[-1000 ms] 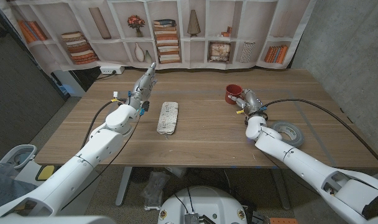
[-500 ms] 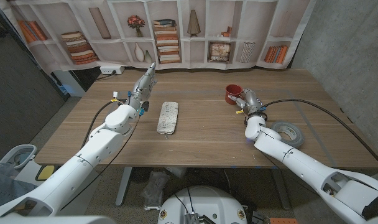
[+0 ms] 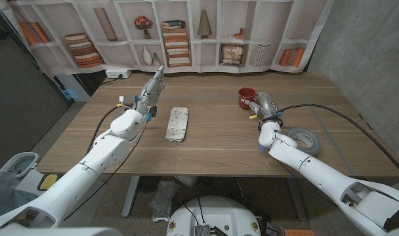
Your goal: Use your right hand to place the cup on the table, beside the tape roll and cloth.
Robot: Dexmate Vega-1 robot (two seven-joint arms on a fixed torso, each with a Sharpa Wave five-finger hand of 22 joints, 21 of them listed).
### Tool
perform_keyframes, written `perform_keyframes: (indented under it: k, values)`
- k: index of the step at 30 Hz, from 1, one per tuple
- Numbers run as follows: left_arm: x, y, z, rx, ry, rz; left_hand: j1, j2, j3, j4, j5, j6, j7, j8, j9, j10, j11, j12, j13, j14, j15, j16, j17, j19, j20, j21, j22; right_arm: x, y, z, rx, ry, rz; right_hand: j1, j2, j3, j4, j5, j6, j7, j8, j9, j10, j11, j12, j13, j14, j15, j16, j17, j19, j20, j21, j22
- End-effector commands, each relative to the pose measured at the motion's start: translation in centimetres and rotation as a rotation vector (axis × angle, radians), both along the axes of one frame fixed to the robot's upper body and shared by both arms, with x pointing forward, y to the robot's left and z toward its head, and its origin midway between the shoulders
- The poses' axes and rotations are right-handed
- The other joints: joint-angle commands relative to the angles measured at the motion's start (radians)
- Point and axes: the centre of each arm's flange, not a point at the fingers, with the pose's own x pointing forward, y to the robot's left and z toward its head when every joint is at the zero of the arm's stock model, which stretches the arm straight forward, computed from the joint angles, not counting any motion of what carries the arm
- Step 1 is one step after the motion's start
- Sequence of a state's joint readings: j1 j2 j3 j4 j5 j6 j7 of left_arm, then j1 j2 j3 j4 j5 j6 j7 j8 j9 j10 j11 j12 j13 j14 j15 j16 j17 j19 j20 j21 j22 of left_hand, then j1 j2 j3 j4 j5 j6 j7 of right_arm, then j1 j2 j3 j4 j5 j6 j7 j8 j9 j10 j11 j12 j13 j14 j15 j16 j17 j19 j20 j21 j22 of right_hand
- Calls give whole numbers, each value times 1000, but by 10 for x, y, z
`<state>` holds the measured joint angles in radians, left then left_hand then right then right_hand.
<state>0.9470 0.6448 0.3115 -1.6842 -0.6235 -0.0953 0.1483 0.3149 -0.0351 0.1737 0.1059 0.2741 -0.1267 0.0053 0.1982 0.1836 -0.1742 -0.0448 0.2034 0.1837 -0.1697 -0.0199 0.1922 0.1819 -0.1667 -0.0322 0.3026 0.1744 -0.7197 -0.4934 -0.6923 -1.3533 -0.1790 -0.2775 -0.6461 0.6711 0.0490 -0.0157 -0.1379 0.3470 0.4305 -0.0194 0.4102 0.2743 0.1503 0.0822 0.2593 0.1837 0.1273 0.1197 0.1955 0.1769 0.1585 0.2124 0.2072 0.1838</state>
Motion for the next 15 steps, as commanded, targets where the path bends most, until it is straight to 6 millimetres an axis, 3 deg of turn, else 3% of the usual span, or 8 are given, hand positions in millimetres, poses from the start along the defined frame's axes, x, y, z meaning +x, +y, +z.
perform_keyframes:
  k: [1, 15]
  values:
    - [1, 3, 4, 5, -2, -1, 4, 9, -3, 2, 8, 2, 2, 1, 5, -1, 2, 0, 4, -34, 3, -2, 2, -94, 0, -2, 6, -3, 2, 5, 29, -15, 20, 43, 47, 8, -3, -7, 77, -67, 10, 22, 12, -4, 2, 5, 7, 0, -4, 2, 9, 4, 5, 4]
    - [4, 4, 11, 15, -10, -4, 4, 10, -5, 2, 9, 2, 4, 1, 5, -1, 6, -1, 4, -34, 3, -2, 2, -93, -2, -5, 6, -9, 3, 12, 49, -23, 45, 57, 53, 13, -5, -19, 96, -70, 18, 32, 22, -7, 2, 5, 14, -2, -4, 2, 21, 4, 7, 5]
